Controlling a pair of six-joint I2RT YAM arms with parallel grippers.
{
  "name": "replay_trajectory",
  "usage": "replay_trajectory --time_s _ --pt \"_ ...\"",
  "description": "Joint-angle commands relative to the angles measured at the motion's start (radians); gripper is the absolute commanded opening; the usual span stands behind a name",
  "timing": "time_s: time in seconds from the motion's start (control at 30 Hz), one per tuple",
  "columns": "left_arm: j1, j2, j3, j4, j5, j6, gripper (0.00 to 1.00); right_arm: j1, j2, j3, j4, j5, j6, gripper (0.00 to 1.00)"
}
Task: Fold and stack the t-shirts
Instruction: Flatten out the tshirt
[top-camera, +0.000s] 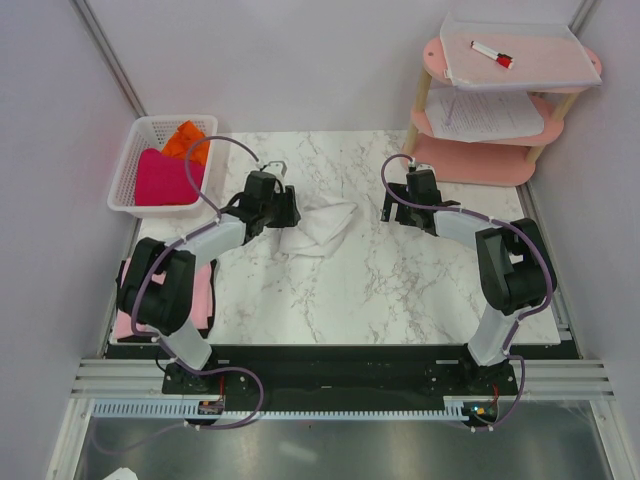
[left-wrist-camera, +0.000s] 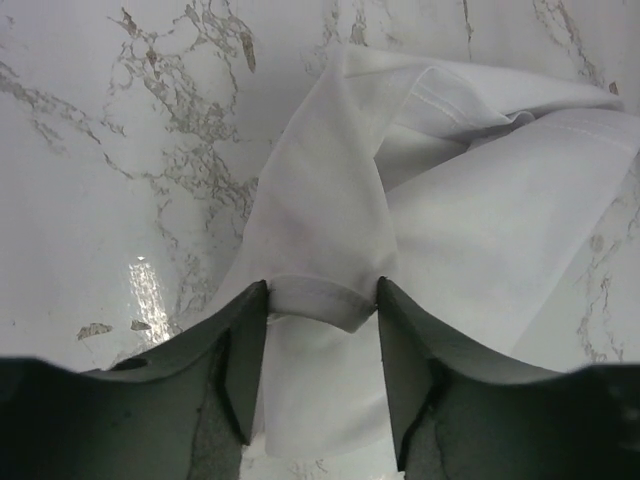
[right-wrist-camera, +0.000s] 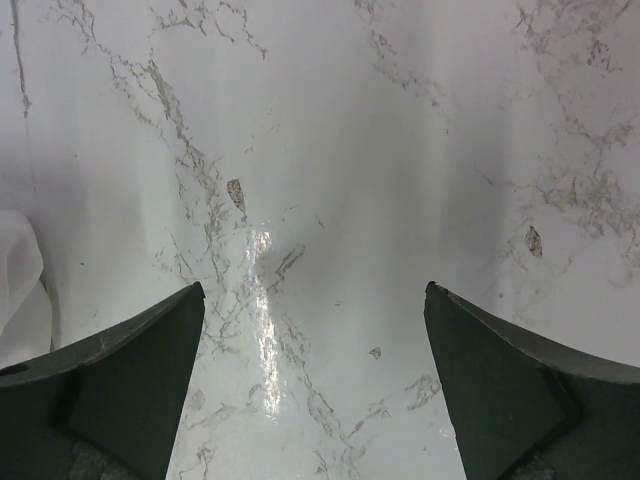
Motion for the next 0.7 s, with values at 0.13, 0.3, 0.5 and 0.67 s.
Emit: replay_trajectory --time_s 0.13,0.3,0.5,0.67 --pt "0.005 0.017 0.101 0.037 -0.089 0.028 0.31 -0.003 0.003 0.005 0.030 -0.005 0.008 0.98" --pt "0.014 0.020 0.173 0.021 -0.123 0.048 0.17 -0.004 0.011 0.003 0.030 -0.018 0.012 0.98" --pt "0.014 -0.027 0.274 -0.014 -0.057 0.066 0.02 -0.004 -0.002 0.000 0.028 0.005 0.009 0.98" --pt "-0.023 -0.081 0.395 -0.044 0.139 0.022 0.02 -0.015 -0.049 0.005 0.016 0.083 0.009 0.98"
